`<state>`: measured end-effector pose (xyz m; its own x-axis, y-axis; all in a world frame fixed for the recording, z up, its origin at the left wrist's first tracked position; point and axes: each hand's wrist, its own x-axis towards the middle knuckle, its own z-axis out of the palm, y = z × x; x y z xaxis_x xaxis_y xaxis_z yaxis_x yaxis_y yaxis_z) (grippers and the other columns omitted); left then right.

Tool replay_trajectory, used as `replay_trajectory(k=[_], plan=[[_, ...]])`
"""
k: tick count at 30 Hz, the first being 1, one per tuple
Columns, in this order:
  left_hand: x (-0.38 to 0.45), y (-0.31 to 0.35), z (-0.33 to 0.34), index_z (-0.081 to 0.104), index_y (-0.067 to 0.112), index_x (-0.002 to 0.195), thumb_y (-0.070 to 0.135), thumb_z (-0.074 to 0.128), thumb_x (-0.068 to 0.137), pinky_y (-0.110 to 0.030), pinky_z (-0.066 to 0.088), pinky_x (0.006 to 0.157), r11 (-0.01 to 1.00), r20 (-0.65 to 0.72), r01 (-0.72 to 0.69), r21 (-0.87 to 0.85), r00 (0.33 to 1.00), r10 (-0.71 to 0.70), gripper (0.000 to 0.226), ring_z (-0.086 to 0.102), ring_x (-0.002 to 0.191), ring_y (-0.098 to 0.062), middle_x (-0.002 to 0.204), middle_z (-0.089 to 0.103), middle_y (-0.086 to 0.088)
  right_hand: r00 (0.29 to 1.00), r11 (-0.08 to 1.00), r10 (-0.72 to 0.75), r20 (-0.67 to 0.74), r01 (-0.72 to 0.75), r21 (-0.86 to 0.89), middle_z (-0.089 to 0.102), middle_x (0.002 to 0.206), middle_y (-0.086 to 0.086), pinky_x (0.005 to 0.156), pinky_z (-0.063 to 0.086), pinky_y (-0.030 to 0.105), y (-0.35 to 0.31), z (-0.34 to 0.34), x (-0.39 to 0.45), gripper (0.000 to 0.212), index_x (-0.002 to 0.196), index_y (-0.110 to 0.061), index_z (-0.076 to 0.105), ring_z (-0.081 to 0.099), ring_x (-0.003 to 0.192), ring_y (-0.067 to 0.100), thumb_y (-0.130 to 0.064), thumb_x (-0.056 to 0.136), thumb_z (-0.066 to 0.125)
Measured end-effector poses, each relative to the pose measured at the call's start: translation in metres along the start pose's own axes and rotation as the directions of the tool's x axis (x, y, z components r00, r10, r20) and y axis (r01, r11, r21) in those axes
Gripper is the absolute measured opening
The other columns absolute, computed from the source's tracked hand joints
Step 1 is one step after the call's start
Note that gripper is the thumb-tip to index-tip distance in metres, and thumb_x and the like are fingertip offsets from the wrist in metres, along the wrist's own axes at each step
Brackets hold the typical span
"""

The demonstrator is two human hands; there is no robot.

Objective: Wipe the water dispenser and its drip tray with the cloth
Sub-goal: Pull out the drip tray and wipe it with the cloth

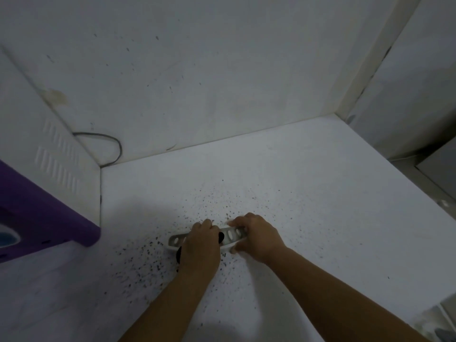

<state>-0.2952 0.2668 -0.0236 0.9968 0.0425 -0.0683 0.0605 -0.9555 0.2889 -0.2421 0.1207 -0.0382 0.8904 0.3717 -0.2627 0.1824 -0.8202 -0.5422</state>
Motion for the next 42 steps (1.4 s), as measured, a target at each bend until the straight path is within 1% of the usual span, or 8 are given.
replay_trajectory(k=[8, 12, 20, 27, 31, 34, 37, 42], plan=[[0.022, -0.009, -0.018, 0.05, 0.012, 0.066, 0.029, 0.056, 0.092, -0.025, 0.035, 0.062, 0.963, 0.111, 0.101, -0.25, 0.991, -0.076, 0.032, 0.05, 0.07, -0.015, 0.073, 0.051, 0.0, 1.0, 1.0, -0.011, 0.013, 0.011, 0.0, 0.057, 0.113, -0.005, 0.083, 0.041, 0.026, 0.0, 0.0, 0.001, 0.068, 0.125, -0.035, 0.057, 0.05, 0.105, 0.013, -0.029, 0.063, 0.084], [0.024, 0.004, -0.011, 0.061, 0.004, 0.079, 0.027, 0.053, 0.094, -0.026, 0.039, 0.065, 0.958, 0.067, 0.114, -0.265, 0.993, -0.099, 0.028, 0.053, 0.075, -0.018, 0.086, 0.061, -0.01, 1.0, 1.0, -0.014, 0.012, 0.015, -0.006, 0.056, 0.117, -0.005, 0.085, 0.041, 0.026, 0.002, 0.001, 0.001, 0.07, 0.126, -0.035, 0.056, 0.05, 0.108, 0.014, -0.031, 0.063, 0.084], [0.014, 0.007, 0.004, 0.061, 0.014, 0.104, 0.023, 0.048, 0.096, -0.021, 0.038, 0.074, 0.993, 0.029, -0.098, -0.064, 0.995, 0.1, 0.018, 0.046, 0.091, -0.013, 0.102, 0.056, -0.002, 0.999, 0.998, -0.047, 0.003, 0.047, -0.042, 0.06, 0.116, -0.007, 0.087, 0.044, 0.028, 0.005, -0.002, 0.003, 0.069, 0.125, -0.036, 0.057, 0.052, 0.105, 0.012, -0.033, 0.062, 0.085], [0.007, 0.005, 0.01, 0.061, 0.016, 0.099, 0.027, 0.046, 0.097, -0.022, 0.043, 0.075, 0.991, -0.09, -0.033, -0.133, 0.996, 0.021, 0.018, 0.048, 0.094, -0.012, 0.1, 0.053, 0.003, 0.997, 0.997, -0.075, 0.013, 0.076, -0.034, 0.059, 0.116, -0.006, 0.087, 0.044, 0.026, 0.006, -0.003, 0.001, 0.069, 0.128, -0.036, 0.057, 0.051, 0.106, 0.012, -0.031, 0.064, 0.084], [0.01, -0.002, 0.007, 0.059, 0.016, 0.097, 0.027, 0.045, 0.096, -0.02, 0.034, 0.069, 0.99, 0.045, -0.13, -0.057, 0.99, 0.133, 0.017, 0.049, 0.092, -0.014, 0.099, 0.054, 0.001, 0.994, 0.992, -0.104, 0.015, 0.105, -0.065, 0.046, 0.123, -0.005, 0.086, 0.048, 0.024, 0.011, -0.006, -0.001, 0.069, 0.13, -0.037, 0.054, 0.052, 0.106, 0.014, -0.023, 0.069, 0.082], [0.024, -0.006, -0.008, 0.059, 0.008, 0.086, 0.031, 0.052, 0.094, -0.027, 0.043, 0.069, 0.985, 0.178, -0.087, -0.146, 0.978, 0.112, 0.025, 0.054, 0.08, -0.018, 0.091, 0.058, -0.007, 0.995, 0.995, -0.099, 0.001, 0.099, -0.028, 0.053, 0.118, -0.004, 0.087, 0.045, 0.024, 0.014, -0.005, -0.003, 0.071, 0.134, -0.033, 0.052, 0.051, 0.107, 0.014, -0.021, 0.069, 0.081], [0.032, -0.003, -0.014, 0.064, 0.002, 0.086, 0.03, 0.052, 0.095, -0.032, 0.047, 0.077, 0.966, 0.098, -0.041, -0.254, 0.993, 0.068, 0.032, 0.057, 0.082, -0.022, 0.092, 0.058, -0.009, 0.999, 0.993, -0.042, -0.03, 0.045, 0.105, 0.063, 0.116, 0.001, 0.091, 0.047, 0.029, 0.019, -0.008, -0.003, 0.068, 0.126, -0.019, 0.057, 0.057, 0.105, 0.016, -0.017, 0.064, 0.084], [0.026, 0.011, 0.008, 0.062, 0.009, 0.09, 0.028, 0.047, 0.097, -0.025, 0.04, 0.071, 0.984, -0.038, -0.075, -0.163, 0.997, 0.07, 0.024, 0.052, 0.087, -0.018, 0.094, 0.054, -0.004, 0.998, 0.989, -0.032, -0.045, 0.038, 0.141, 0.069, 0.104, 0.001, 0.084, 0.05, 0.03, 0.022, -0.008, -0.002, 0.055, 0.112, -0.02, 0.066, 0.061, 0.097, 0.017, -0.018, 0.061, 0.086]])
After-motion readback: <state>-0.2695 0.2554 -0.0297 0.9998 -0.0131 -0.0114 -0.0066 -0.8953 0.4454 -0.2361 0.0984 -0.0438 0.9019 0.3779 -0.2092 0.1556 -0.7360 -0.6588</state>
